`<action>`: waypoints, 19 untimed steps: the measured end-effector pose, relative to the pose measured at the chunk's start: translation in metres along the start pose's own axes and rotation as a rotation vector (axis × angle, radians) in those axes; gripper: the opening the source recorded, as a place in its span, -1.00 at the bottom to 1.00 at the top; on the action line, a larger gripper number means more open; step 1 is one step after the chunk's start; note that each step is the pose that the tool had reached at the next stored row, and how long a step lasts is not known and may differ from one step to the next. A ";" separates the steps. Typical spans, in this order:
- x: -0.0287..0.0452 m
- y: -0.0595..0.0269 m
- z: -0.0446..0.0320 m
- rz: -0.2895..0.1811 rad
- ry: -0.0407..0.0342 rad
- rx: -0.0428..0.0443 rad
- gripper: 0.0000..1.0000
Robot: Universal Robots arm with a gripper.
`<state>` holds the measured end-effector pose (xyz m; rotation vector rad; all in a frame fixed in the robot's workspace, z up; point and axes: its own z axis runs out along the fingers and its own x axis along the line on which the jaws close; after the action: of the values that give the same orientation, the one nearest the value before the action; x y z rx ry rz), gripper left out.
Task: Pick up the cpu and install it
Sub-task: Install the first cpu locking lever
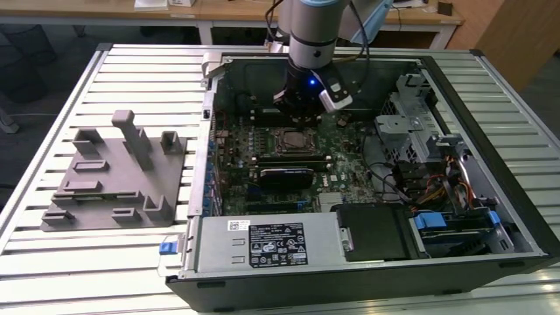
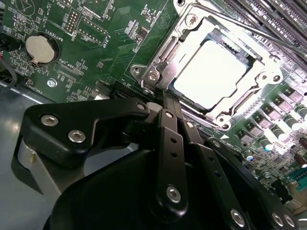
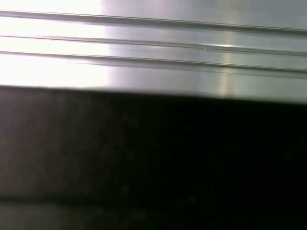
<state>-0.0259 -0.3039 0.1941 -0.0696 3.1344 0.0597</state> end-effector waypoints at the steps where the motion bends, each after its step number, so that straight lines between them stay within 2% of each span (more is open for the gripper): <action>1: 0.0002 -0.0003 -0.0003 0.000 -0.0001 -0.0098 -0.79; 3: 0.0004 -0.0005 -0.0005 0.000 -0.0003 -0.0304 -0.79; 4: 0.0002 -0.0002 -0.0002 0.000 -0.0010 -0.0364 -0.79; 7: -0.0003 0.0007 -0.0022 0.000 -0.0033 -0.0425 -0.79; 12: -0.0003 0.0009 -0.0118 0.000 -0.0024 -0.0408 -0.79; 19: 0.0000 -0.0058 -0.0125 0.000 -0.0022 -0.0404 -0.79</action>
<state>-0.0256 -0.3102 0.2064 -0.0694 3.1312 0.1230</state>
